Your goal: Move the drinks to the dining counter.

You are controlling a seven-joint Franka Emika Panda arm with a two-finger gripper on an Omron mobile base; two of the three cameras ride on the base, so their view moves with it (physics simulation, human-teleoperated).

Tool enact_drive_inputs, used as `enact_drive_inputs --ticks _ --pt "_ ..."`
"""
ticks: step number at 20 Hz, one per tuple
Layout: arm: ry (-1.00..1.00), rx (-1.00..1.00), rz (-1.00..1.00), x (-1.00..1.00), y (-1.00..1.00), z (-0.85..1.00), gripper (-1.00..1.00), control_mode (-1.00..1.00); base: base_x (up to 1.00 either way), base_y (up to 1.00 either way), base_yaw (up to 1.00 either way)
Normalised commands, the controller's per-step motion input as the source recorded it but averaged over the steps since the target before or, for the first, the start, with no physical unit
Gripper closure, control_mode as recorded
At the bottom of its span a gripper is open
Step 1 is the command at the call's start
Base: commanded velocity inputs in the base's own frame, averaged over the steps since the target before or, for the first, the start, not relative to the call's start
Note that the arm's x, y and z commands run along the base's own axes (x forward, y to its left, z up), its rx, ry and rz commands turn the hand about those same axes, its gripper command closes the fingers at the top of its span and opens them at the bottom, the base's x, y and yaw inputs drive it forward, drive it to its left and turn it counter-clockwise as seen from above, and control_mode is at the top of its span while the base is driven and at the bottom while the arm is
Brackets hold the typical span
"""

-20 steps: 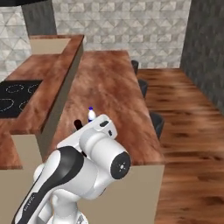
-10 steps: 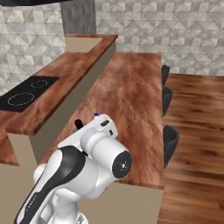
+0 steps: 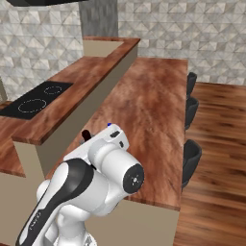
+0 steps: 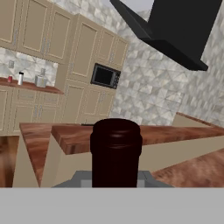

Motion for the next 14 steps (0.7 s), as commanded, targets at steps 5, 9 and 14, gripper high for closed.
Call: enact_drive_inputs --ticks 5,9,14 --pt "0.0 0.0 0.0 0.0 0.0 0.0 1.0 1.0 0.01 0.0 0.01" --pt "0.0 0.0 0.0 0.0 0.0 0.0 1.0 1.0 0.0 0.0 0.0" --pt "0.0 0.0 0.0 0.13 0.0 0.0 1.0 -1.0 0.0 0.0 0.0"
